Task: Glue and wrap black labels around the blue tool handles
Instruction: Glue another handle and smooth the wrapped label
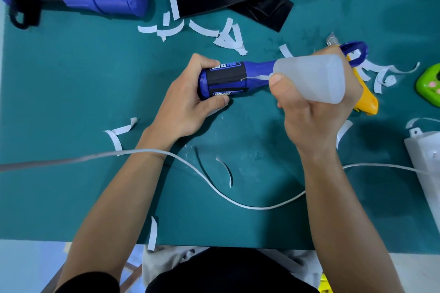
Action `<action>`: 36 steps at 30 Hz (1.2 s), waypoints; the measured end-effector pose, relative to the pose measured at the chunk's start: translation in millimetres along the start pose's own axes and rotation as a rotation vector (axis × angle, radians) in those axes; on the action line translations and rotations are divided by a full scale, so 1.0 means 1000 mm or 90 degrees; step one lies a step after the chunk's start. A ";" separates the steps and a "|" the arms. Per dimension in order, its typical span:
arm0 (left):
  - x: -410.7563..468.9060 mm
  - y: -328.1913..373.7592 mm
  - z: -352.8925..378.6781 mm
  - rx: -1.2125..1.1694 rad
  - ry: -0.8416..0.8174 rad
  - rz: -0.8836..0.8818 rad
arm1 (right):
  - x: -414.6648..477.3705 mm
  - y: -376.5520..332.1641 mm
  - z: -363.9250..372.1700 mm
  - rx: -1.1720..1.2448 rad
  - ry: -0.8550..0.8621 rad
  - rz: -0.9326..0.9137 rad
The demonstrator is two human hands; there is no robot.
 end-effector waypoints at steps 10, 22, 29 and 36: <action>0.000 0.001 0.000 -0.007 0.004 0.003 | 0.002 -0.006 -0.002 0.087 0.007 -0.016; 0.000 0.002 0.001 -0.013 0.005 0.000 | -0.012 -0.005 0.025 0.090 -0.050 0.026; 0.001 0.001 0.000 -0.017 0.008 0.002 | -0.012 -0.005 0.026 0.091 -0.059 0.013; 0.000 0.001 0.001 -0.007 0.012 0.000 | -0.010 -0.004 0.021 0.073 -0.049 -0.010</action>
Point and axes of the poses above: each hand's wrist, its own x-axis towards the middle knuckle, its own z-axis out of the palm, y = z × x, the point moved 3 cm from there along x, towards the middle knuckle, and after that the axes turned 9 degrees about -y, right-handed, at the moved point
